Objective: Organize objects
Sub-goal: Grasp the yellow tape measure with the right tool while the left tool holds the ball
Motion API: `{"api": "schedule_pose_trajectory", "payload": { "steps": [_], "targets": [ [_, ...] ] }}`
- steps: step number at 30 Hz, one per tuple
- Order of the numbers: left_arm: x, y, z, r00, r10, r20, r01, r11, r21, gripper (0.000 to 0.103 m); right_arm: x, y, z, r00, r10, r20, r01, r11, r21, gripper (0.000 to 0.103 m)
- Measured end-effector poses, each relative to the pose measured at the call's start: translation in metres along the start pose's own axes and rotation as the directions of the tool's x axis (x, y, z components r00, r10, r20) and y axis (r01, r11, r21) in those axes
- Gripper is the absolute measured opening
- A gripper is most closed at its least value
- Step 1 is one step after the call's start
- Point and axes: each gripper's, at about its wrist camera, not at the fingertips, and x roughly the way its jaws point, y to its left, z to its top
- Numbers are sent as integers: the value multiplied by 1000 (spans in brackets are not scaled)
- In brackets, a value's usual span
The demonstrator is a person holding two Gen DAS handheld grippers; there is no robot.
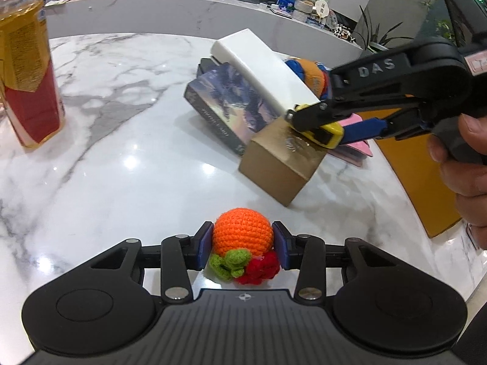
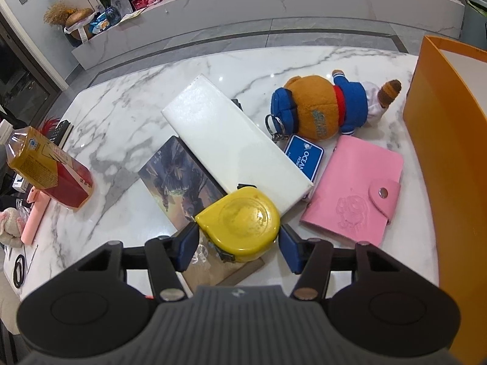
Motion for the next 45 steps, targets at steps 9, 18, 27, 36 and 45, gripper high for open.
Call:
{"api": "schedule_pose_trajectory", "payload": {
  "steps": [9,18,27,36,45],
  "targets": [
    [-5,6,-2,1000,9,-9,-9,1000,4,48,-8,3,-7,1000,17,-19,-17,1000,-18,59],
    [-4,0,-4,1000,26,-14,-25,998,49,48,-11,5,-8,1000,10,-15,-10,999,-31,59],
    [-14,0,0,999,42,-1,-42,998,46,48,-19,2,-9,1000,26,-1,-26,999,-28,59],
    [-19,-13,2,999,49,4,-49,996,77,48,-25,-5,-14,999,33,-13,-34,999,-5,58],
    [-16,-19,-3,999,40,-10,-39,997,72,48,-8,2,-14,999,21,-28,-22,998,-52,64]
  ]
}}
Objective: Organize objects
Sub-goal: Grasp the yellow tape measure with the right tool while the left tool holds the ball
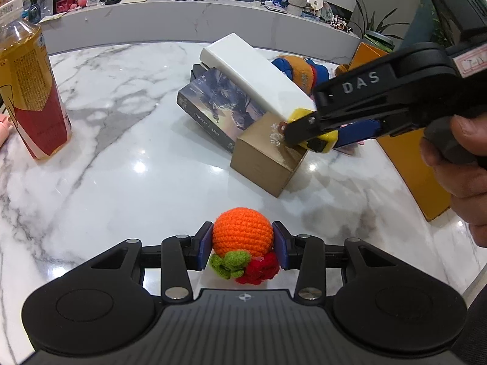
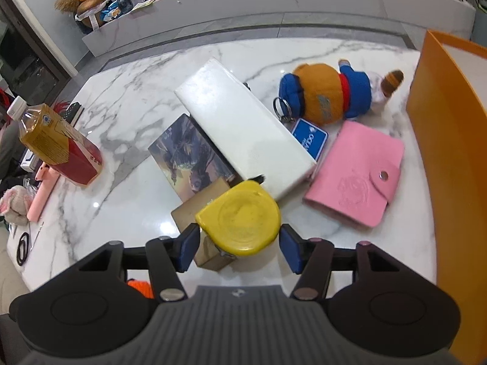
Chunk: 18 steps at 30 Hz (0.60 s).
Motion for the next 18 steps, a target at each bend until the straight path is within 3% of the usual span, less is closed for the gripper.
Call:
{"api": "schedule_pose_trajectory", "payload": {
  "steps": [8,10,18],
  "targets": [
    [-1,5,1,1000,-5,6,5,1000,-11,48,8,-4,7,1000,-17,4,17,999,38,67],
    [0,7,0,1000,-6,5,6,1000,-13,48,10,-7,8,1000,-4,1,3,998,58,59],
    [-1,9,-1,1000,-5,0,5,1000,-15,48,6,-3,5,1000,-5,1,5,999,34,58]
  ]
}}
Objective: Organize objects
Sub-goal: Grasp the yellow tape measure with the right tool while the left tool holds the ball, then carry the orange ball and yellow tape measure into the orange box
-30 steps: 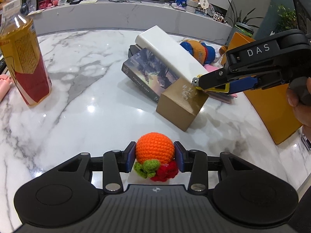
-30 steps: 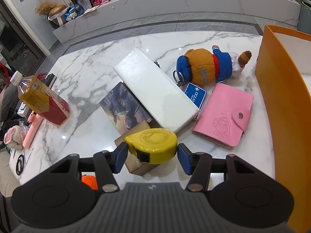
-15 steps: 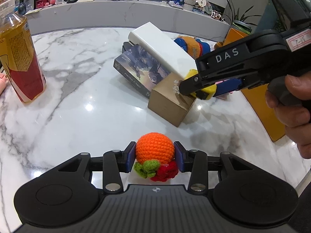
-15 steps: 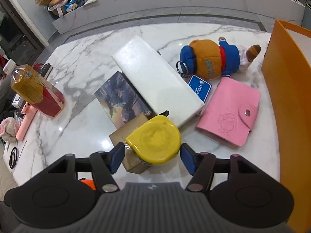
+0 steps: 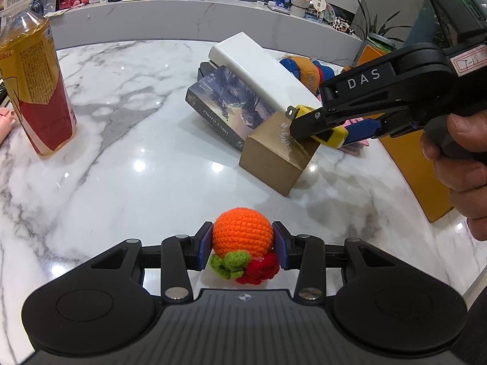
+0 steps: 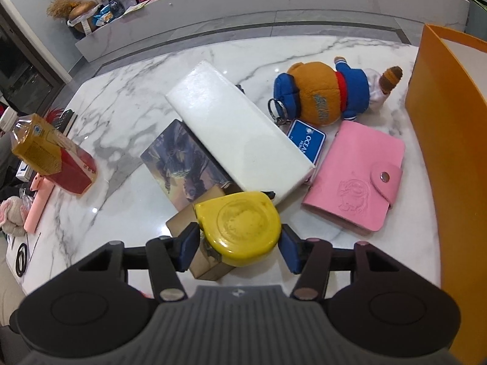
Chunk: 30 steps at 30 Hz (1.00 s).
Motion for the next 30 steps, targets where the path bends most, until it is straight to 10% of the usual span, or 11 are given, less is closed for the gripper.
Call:
{"api": "schedule_pose_trajectory", "payload": {
  "steps": [30],
  "targets": [
    [-23,-82,71,992,-76,99,53,976,211,48,-98,-29,5,993,25,113,-20,999,-45,58]
  ]
}}
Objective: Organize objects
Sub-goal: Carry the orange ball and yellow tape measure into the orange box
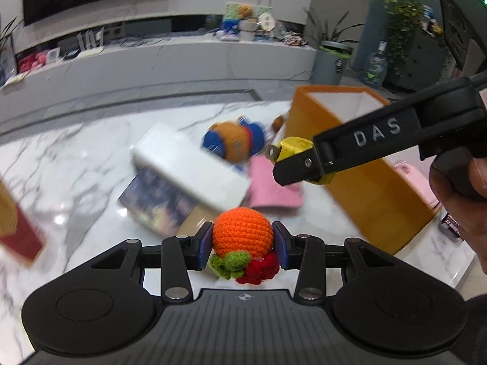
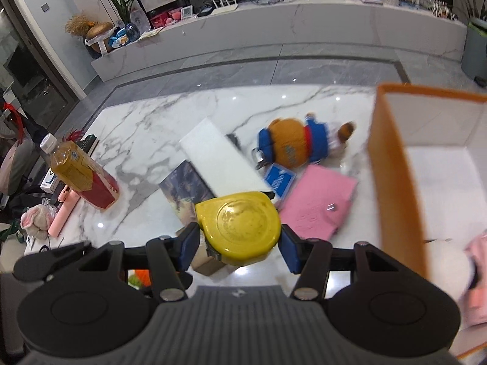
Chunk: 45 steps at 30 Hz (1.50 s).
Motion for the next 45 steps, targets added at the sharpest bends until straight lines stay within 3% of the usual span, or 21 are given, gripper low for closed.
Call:
{"api": "schedule_pose_trajectory", "payload": {
  "steps": [12,23,30,37,45],
  "targets": [
    [17,-72,52,994,-100,53,92,986,141,48,-83,-71,17,990,-127,59,129,991,-37,58],
    [50,-147,104,966,-247,74,227,952,205,48,-128,-141,21,970,-230,79,228,973,40,58],
    [80,-182,108,969,-245,35,224,930,290,48,-136,-177,18,958,-279,71,274,959,79,58],
    [126,-195,104,986,-162,-48,169,922,348,48,-103,-207,10,957,-289,3,288,952,102,58],
    [158,-194,96,988,-98,-121,138,915,380,48,-52,-230,11,958,-278,-64,283,954,101,58]
  ]
}}
